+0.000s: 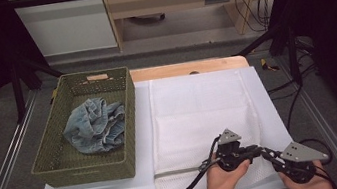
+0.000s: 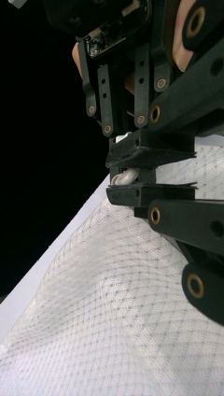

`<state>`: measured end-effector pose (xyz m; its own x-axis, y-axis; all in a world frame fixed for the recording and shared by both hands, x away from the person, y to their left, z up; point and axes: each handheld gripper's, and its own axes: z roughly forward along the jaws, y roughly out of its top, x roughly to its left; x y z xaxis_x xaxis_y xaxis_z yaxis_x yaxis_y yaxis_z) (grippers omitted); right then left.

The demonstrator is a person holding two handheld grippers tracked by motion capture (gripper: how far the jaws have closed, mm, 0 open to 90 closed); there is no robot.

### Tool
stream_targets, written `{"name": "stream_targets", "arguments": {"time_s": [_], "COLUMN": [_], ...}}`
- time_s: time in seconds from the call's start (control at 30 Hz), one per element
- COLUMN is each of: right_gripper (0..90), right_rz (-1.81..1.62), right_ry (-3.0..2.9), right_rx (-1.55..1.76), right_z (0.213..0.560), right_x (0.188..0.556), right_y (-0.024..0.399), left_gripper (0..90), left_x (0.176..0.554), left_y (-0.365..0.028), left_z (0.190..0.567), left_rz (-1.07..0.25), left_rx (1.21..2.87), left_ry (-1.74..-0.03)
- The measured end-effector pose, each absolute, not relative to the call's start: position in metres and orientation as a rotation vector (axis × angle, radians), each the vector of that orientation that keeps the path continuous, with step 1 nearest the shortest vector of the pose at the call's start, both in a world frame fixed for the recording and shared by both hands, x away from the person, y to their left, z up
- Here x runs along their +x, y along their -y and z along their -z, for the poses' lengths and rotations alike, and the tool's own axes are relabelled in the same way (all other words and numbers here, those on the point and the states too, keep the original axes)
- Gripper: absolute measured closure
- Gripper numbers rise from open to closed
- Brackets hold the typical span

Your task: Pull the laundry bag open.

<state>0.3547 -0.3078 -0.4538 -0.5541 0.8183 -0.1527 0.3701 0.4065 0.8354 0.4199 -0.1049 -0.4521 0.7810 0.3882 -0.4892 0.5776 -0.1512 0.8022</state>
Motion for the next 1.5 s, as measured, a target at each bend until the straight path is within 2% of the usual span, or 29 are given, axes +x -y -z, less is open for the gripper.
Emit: {"name": "stream_targets", "arguments": {"time_s": [0.83, 1.17, 1.5], "right_gripper": [84.6, 85.1, 86.2], "right_rz": [-1.020, -1.013, -0.999], "right_ry": [-2.108, -2.103, -2.092], "right_rx": [1.000, 1.019, 1.047], "right_z": [0.453, 0.451, 0.449], "right_x": [0.353, 0.351, 0.349], "right_y": [0.307, 0.308, 0.311], "left_gripper": [86.8, 86.9, 86.9], "left_x": [0.411, 0.400, 0.397], "left_y": [0.109, 0.112, 0.107], "left_z": [0.452, 0.454, 0.461], "left_rz": [0.166, 0.092, 0.104], "left_rx": [1.768, 1.730, 1.668], "left_ry": [-0.810, -0.838, -0.898]}}
